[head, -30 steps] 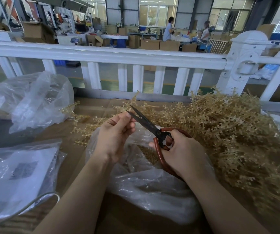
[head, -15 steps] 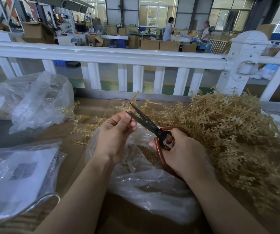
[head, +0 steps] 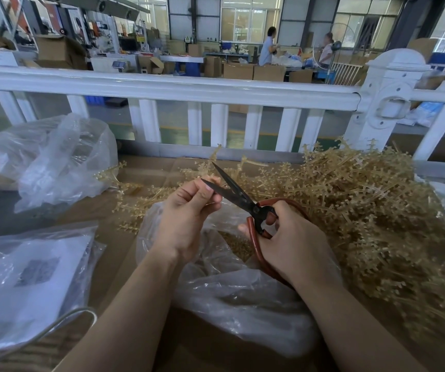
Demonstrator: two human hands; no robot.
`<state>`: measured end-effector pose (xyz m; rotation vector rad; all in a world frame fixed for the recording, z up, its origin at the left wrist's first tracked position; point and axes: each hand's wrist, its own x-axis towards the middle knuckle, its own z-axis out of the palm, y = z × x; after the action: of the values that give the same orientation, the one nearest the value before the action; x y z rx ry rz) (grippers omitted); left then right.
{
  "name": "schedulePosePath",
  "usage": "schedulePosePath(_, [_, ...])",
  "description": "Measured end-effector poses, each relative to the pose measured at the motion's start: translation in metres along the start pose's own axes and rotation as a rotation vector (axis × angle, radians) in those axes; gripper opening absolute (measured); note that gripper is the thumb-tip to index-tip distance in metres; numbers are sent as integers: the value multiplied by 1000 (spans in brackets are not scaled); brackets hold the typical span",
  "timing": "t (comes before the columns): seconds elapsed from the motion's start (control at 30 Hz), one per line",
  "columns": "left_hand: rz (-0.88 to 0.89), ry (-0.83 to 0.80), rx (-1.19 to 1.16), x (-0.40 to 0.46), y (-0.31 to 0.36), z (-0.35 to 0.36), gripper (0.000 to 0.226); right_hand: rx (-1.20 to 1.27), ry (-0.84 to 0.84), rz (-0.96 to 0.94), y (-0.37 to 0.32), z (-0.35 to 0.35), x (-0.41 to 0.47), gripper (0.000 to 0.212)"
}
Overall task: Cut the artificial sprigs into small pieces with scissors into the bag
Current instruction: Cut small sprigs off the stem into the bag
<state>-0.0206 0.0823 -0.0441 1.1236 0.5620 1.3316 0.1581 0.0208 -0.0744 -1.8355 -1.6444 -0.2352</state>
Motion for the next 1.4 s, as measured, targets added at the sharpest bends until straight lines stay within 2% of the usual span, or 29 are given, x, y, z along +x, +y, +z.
schedulePosePath(0.13, [-33,-30,-32,-1,1,2,13,-7,-3,-7,1,1,1,50])
schedulePosePath(0.57, [-128,47,-181,-5,0,10,10,11,-10,-31,-3,-3,2,53])
schedulePosePath(0.77, [-145,84,-154,-4,1,10,31,-2,16,-11,-8,-6,2,54])
schedulePosePath(0.97, [-131,111,-180,-4,2,11,11,-5,37,-14,-14,-13,0,53])
schedulePosePath(1.1, [-137,107,-176,-5,2,11,13,12,82,-25,-14,-13,-1,52])
schedulePosePath(1.4, [-126,99,-159,-4,2,11,10,2,17,-1,-14,-13,-2,55])
